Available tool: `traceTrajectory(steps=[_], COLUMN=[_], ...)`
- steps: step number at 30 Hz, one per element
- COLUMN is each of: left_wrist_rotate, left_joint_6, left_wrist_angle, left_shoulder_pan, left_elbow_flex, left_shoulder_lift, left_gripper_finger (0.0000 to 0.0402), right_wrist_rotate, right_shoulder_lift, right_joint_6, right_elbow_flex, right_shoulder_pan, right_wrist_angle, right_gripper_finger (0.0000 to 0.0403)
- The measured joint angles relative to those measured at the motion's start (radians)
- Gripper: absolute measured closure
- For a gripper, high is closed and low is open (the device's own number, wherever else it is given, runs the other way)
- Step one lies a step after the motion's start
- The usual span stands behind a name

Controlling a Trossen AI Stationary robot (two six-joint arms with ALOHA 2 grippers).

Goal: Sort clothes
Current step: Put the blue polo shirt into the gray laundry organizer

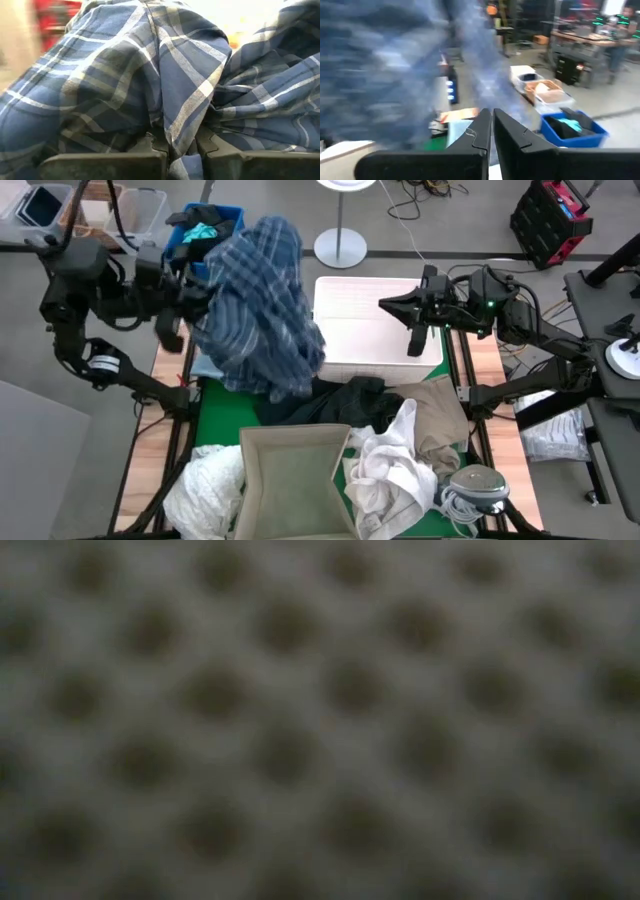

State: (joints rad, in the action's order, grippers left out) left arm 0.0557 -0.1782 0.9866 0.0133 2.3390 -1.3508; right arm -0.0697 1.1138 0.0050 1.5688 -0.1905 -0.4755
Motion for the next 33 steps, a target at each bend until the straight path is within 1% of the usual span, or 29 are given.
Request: traceTrajectory(steps=[3,6,10,14,17,20,22,24,26,31,33], left_wrist_rotate=[-0.115,-0.173,-0.179,-0.161,-0.148,-0.144,-0.099,-0.004,0.070,0.214,0.244], left_joint_6=[-0.016,-0.024,-0.049,-0.075,-0.070,-0.056,-0.052,-0.049,-0.040,-0.051,-0.079], left_wrist_angle=[-0.051,-0.070,-0.067,-0.084,-0.174,-0.261,-0.272,-0.262,-0.236,-0.199,-0.201], left_shoulder_pan=[-0.045,-0.109,-0.205,-0.329,-0.413,-0.466,-0.490,-0.516,-0.526,-0.525,-0.525], left_elbow_flex=[0.002,0.003,0.003,0.003,0.003,0.002,0.002,0.002,0.002,-0.001,0.001], left_shoulder_lift=[-0.003,-0.004,-0.003,-0.018,-0.053,-0.092,-0.113,-0.136,-0.165,-0.219,-0.234], left_gripper_finger=[0.0395,0.0395,0.0395,0.0395,0.0395,0.0395,0.0395,0.0395,0.0395,0.0395,0.0395], right_wrist_rotate=[-0.060,-0.089,-0.090,-0.091,-0.091,-0.091,-0.091,-0.091,-0.090,-0.090,-0.090], right_shoulder_lift=[-0.004,-0.008,-0.010,-0.014,-0.014,-0.014,-0.016,-0.025,-0.043,-0.104,-0.132], right_joint_6=[0.017,0.044,0.065,0.082,0.082,0.081,0.073,0.043,0.019,0.037,0.042], right_elbow_flex=[0.000,0.000,0.000,0.000,0.000,0.000,0.000,0.000,0.000,0.000,0.000], right_shoulder_pan=[-0.004,-0.013,-0.025,-0.026,-0.026,-0.026,-0.026,-0.026,-0.026,-0.038,-0.038], right_wrist_angle=[-0.022,-0.034,-0.058,-0.086,-0.107,-0.113,-0.128,-0.163,-0.213,-0.328,-0.366], right_gripper_finger=[0.0390,0.0390,0.0390,0.0390,0.0390,0.0390,0.0390,0.0390,0.0390,0.0390,0.0390])
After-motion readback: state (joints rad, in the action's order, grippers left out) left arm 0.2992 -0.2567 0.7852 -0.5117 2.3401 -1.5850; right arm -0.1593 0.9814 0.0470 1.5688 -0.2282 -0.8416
